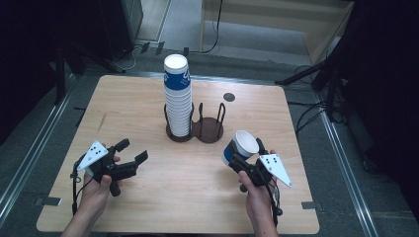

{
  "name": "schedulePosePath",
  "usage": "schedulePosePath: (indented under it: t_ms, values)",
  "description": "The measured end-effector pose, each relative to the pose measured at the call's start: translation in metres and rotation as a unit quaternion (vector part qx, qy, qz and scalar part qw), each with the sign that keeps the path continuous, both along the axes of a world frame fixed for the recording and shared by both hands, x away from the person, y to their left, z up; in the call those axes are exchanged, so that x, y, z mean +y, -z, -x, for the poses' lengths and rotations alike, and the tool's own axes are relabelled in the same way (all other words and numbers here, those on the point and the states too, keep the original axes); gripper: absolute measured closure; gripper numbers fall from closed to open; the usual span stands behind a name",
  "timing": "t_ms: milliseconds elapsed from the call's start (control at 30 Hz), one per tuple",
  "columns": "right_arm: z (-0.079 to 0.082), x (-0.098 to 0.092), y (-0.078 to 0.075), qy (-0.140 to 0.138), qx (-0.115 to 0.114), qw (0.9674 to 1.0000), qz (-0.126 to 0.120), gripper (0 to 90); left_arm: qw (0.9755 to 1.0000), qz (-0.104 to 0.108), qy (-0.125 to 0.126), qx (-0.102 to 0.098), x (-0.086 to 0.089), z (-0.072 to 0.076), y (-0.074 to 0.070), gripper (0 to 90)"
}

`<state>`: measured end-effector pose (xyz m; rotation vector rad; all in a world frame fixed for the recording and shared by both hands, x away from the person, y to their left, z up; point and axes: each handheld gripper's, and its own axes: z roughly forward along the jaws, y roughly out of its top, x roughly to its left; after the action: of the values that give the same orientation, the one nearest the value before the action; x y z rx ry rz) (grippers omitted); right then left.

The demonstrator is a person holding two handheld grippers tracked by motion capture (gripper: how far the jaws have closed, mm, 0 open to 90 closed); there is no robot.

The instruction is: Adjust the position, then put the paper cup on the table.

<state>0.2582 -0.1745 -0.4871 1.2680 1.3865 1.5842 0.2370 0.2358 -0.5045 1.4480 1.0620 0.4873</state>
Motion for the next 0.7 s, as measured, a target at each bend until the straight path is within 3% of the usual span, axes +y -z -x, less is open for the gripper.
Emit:
schedulePosePath:
  t_ms: [167,300,467,700]
  values:
    - [-0.002,-0.007,-0.002,0.012,-0.002,0.9999,-0.005,12.6,1.0,0.0,-0.004,-0.002,0.004,0.0,0.0,12.4]
    - [-0.003,-0.016,-0.004,0.015,-0.005,0.9995,-0.028,12.5,1.0,-0.001,-0.004,-0.001,0.005,0.0,0.0,12.3]
    - [-0.005,-0.02,-0.006,0.037,-0.008,0.9992,0.009,12.5,1.0,-0.002,-0.008,0.003,0.008,0.001,0.001,12.3]
    - [-0.008,-0.022,-0.008,0.046,-0.008,0.9988,0.017,12.4,0.9998,-0.006,-0.015,0.01,0.014,0.002,0.004,12.4]
